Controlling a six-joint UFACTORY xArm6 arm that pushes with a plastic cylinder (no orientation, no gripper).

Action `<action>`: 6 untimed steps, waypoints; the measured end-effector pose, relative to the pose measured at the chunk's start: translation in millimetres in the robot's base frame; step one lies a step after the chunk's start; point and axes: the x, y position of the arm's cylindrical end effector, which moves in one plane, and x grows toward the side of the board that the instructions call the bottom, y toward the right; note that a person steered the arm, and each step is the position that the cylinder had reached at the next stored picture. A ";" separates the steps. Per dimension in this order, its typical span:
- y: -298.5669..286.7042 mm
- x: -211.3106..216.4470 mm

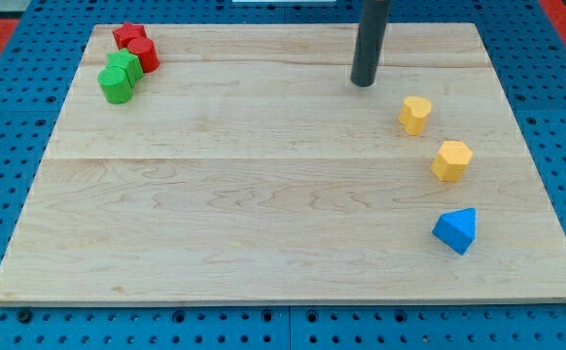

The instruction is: Push the green circle towards the top of the yellow heart

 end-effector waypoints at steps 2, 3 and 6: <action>86.8 37.4; 76.5 32.3; -318.4 51.4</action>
